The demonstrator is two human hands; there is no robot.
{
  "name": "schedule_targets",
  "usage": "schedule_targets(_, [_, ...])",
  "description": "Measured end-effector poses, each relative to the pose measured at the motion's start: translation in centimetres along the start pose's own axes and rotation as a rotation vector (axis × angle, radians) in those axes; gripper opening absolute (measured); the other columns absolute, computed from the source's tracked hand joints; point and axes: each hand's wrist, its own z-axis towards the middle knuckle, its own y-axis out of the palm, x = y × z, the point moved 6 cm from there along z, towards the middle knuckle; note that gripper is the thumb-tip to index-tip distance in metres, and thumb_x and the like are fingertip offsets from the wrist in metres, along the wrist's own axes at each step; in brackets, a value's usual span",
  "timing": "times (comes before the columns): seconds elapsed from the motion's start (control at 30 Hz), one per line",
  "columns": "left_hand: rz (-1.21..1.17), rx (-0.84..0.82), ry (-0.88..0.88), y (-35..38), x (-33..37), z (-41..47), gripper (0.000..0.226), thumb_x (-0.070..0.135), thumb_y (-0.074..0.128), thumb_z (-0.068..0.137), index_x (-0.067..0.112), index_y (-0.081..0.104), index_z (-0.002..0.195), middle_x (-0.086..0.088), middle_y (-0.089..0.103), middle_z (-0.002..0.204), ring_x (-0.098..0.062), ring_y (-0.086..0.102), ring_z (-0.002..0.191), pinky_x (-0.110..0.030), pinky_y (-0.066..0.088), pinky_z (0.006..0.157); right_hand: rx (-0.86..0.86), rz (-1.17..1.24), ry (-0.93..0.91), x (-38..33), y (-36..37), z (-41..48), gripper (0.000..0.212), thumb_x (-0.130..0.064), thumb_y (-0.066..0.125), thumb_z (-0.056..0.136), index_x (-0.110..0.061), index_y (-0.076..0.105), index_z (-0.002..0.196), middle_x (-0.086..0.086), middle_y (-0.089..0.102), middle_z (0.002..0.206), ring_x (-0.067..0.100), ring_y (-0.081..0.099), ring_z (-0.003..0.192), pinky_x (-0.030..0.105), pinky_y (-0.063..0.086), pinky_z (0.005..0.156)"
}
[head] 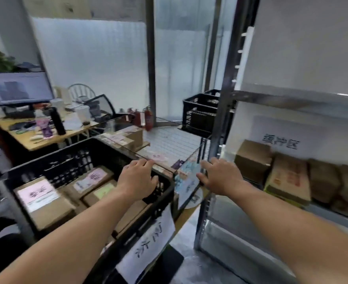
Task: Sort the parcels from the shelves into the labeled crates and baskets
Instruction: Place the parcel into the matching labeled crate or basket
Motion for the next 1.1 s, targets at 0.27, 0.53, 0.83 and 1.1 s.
schedule_targets(0.27, [-0.024,0.02,0.29,0.9,19.3,0.9,0.047,0.043,0.043,0.096,0.023,0.046,0.139,-0.004,0.051,0.14,-0.029,0.044,0.129,-0.042,0.035,0.106,-0.003,0.013,0.328,17.0,-0.3,-12.3,0.052,-0.058,0.037,0.101,-0.025,0.048,0.14,0.01,0.055,0.136,0.034,0.053,0.125,0.045,0.046,0.1])
schedule_targets(0.53, [-0.132,0.022,0.513,2.4,39.8,-2.6,0.04,0.039,0.046,0.092,0.02,0.054,0.127,-0.004,0.058,0.126,-0.03,0.052,0.118,-0.041,0.042,0.097,-0.044,-0.004,0.587,32.1,-1.1,-28.3,0.055,-0.057,0.031,0.104,-0.027,0.038,0.15,0.007,0.047,0.147,0.033,0.047,0.133,0.048,0.041,0.105])
schedule_targets(0.83, [-0.202,-0.05,0.752,4.1,60.4,-8.7,0.051,0.042,0.044,0.096,0.021,0.042,0.143,-0.003,0.047,0.143,-0.027,0.042,0.131,-0.041,0.036,0.107,-0.069,0.017,0.849,43.9,-1.0,-46.4,0.053,-0.057,0.034,0.103,-0.026,0.042,0.145,0.008,0.05,0.143,0.033,0.049,0.131,0.051,0.043,0.104])
schedule_targets(1.1, [-0.202,-0.106,0.955,5.2,73.6,-13.5,0.051,0.042,0.043,0.095,0.02,0.042,0.141,-0.005,0.047,0.142,-0.027,0.044,0.127,-0.04,0.038,0.105,-0.074,-0.009,1.077,49.7,0.0,-58.1,0.053,-0.059,0.034,0.103,-0.03,0.039,0.146,0.005,0.048,0.145,0.032,0.046,0.133,0.052,0.039,0.106])
